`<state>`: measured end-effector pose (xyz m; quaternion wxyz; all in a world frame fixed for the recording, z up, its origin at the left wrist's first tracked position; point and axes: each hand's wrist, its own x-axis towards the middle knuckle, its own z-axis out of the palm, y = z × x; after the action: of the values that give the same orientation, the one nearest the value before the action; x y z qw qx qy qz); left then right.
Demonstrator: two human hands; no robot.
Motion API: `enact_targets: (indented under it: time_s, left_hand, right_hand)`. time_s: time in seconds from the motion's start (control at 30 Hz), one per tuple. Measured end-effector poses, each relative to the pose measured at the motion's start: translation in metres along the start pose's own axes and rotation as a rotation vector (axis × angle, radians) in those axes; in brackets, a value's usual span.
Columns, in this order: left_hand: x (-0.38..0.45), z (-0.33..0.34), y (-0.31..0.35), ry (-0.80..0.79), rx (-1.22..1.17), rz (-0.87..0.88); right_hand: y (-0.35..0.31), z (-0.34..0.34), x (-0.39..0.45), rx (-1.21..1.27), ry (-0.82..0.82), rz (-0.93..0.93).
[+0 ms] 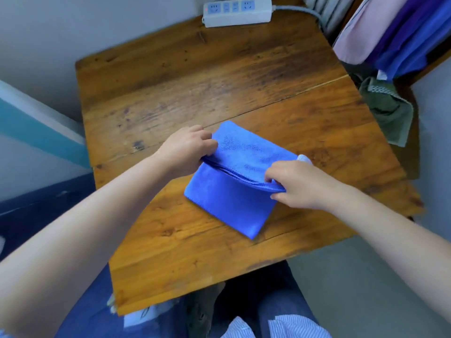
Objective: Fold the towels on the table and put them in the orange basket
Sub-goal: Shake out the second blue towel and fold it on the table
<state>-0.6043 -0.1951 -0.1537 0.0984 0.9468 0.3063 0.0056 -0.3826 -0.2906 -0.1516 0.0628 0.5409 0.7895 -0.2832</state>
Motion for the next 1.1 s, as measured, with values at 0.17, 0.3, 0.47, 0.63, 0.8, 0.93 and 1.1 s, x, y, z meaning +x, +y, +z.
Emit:
enact_targets:
  time_s: [0.17, 0.3, 0.47, 0.63, 0.8, 0.93, 1.1]
  left_hand:
    - [-0.041, 0.015, 0.012, -0.062, 0.184, 0.068]
    - [-0.061, 0.033, 0.011, -0.059, 0.206, -0.023]
    - [-0.072, 0.061, 0.009, -0.304, 0.248, -0.369]
    - [-0.083, 0.078, 0.018, -0.3, 0.109, -0.533]
    - [-0.092, 0.084, 0.032, -0.019, -0.143, -0.741]
    - [-0.083, 0.086, 0.044, 0.181, -0.238, -0.853]
    - [-0.066, 0.1, 0.068, 0.108, -0.267, -0.949]
  right_hand:
    - [-0.038, 0.041, -0.013, -0.193, 0.059, -0.04]
    - [-0.061, 0.055, -0.02, -0.174, 0.225, -0.117]
    - [-0.07, 0.085, -0.016, -0.146, 0.197, -0.079]
    - [-0.063, 0.11, -0.022, -0.095, 0.145, -0.103]
    - [-0.043, 0.091, -0.034, 0.047, 0.143, -0.196]
    - [-0.035, 0.055, -0.021, -0.007, 0.398, -0.225]
    - [-0.027, 0.026, 0.026, -0.001, 0.56, -0.174]
